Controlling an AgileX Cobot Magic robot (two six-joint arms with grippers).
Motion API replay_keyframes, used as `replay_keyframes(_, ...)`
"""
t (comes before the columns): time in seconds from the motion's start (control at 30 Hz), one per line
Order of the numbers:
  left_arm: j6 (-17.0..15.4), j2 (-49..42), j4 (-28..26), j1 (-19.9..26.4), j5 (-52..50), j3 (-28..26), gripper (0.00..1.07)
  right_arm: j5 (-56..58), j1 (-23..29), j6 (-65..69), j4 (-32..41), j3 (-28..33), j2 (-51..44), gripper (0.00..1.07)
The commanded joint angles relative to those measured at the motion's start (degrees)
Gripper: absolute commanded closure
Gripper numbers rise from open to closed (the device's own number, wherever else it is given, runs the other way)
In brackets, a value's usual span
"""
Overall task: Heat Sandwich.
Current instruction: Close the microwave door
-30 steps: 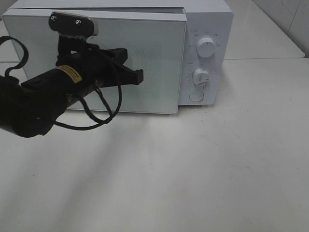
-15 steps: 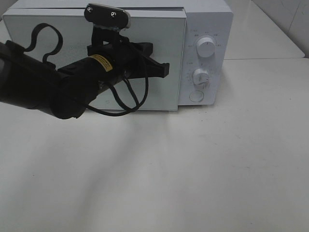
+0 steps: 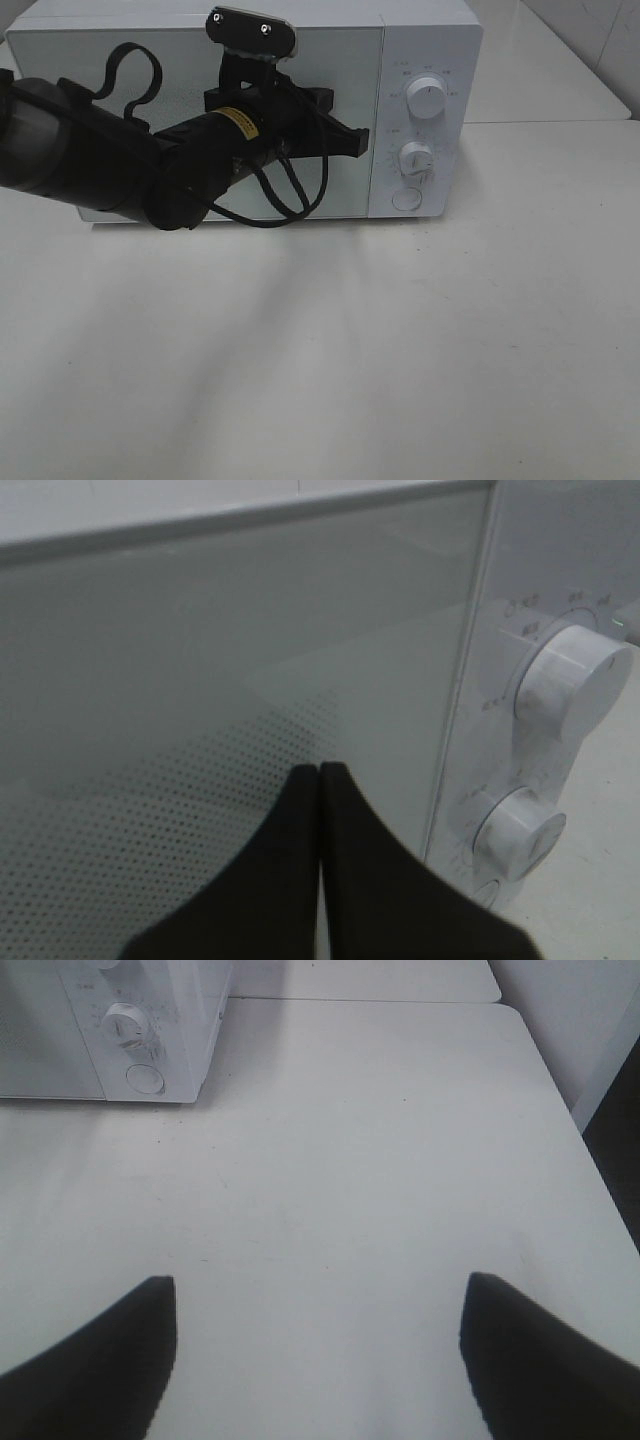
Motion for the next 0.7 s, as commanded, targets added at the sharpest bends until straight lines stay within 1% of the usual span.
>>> replay_keyframes(0.03,-0.06,0.23,-4.30,1.32,-1.78,-1.38,1.07,-0.29,-0.40,-0.46,0.00,0.06,-1.60,0.32)
replay_keyframes(0.57,-0.06,-0.80,-4.30,0.40,-1.32,-0.80,1.07,-0.29,-0.40,-0.46,0.00,0.06,-1.60,0.32)
replay_keyframes(0.7,1.49,-2.52,-4.13,-0.52,-1.32,1.15,1.07,-0.29,-0.40,-0.46,0.00,0.06,-1.60,0.32)
